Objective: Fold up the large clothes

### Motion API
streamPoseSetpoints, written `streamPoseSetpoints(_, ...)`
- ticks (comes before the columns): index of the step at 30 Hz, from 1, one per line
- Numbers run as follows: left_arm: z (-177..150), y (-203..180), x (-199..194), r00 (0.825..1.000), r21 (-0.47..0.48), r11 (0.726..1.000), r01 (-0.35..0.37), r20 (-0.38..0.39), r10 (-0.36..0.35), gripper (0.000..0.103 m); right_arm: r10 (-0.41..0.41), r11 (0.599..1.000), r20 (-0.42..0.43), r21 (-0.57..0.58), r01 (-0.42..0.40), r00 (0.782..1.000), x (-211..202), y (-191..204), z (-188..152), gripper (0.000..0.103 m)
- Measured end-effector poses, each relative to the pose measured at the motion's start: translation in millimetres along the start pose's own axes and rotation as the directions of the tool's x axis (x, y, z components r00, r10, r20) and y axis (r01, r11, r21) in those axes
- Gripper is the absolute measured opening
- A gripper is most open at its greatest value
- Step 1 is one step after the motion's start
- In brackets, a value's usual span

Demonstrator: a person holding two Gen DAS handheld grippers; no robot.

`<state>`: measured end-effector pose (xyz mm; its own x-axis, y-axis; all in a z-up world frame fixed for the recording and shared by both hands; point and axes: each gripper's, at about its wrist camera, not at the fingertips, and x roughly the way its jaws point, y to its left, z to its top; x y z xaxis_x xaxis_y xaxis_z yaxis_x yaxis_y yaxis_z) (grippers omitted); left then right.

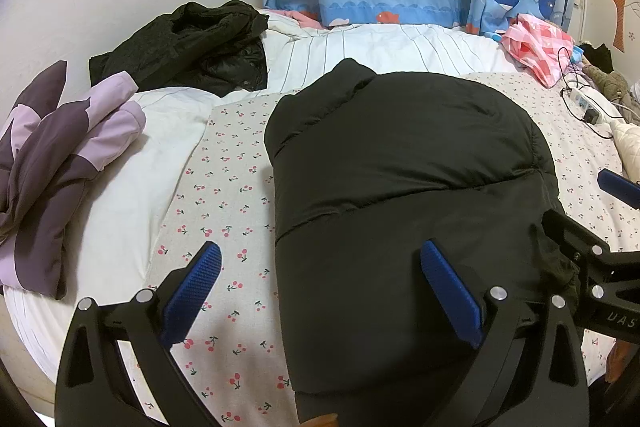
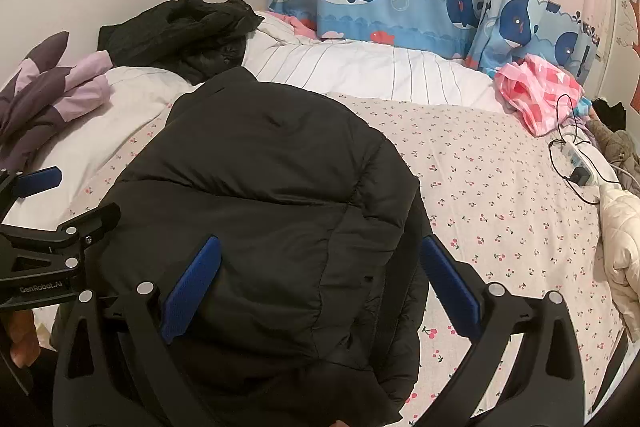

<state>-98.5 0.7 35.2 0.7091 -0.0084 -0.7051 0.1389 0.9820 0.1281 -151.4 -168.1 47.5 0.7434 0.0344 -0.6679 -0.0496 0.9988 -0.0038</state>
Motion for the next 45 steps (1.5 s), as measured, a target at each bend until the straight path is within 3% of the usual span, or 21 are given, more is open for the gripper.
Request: streamPoseSetpoints(45, -3.4, -8.6, 3.6, 1.000, 0.005, 1.000, -0.009, -0.002, 0.009, 0.096, 0.006, 1.000, 0.000, 0.001, -0.006, 1.000, 1.2, 1.1, 0.7, 0.096)
